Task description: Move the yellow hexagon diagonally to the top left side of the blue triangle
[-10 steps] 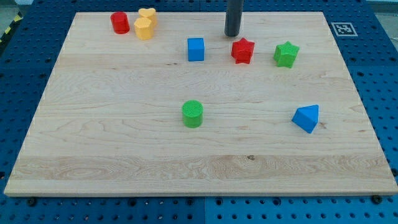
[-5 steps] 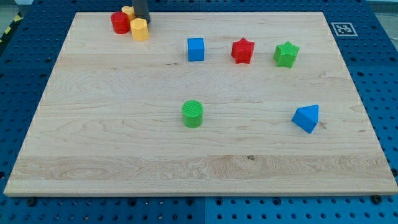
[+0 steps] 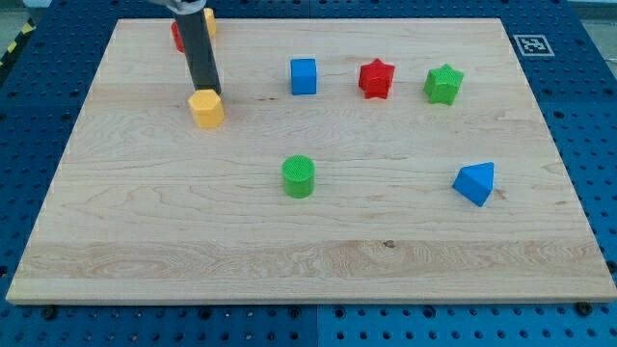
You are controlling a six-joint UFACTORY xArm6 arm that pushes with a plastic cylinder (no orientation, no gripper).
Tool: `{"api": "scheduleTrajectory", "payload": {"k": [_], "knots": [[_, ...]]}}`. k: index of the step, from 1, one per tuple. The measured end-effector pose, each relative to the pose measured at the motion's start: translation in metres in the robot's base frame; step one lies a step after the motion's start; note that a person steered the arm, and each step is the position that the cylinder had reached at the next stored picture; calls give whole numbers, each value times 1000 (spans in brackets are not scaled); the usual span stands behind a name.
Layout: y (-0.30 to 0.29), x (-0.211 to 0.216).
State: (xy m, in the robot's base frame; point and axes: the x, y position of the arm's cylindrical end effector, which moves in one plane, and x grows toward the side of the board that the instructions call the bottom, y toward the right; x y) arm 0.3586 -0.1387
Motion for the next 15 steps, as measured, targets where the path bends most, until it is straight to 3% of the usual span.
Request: {"api": "scheduleTrajectory", "payload": {"k": [2, 4, 7, 9, 13, 15], "knots": [[-48, 67], [-39, 67], [60, 55], [69, 37], [158, 88], [204, 90]]}}
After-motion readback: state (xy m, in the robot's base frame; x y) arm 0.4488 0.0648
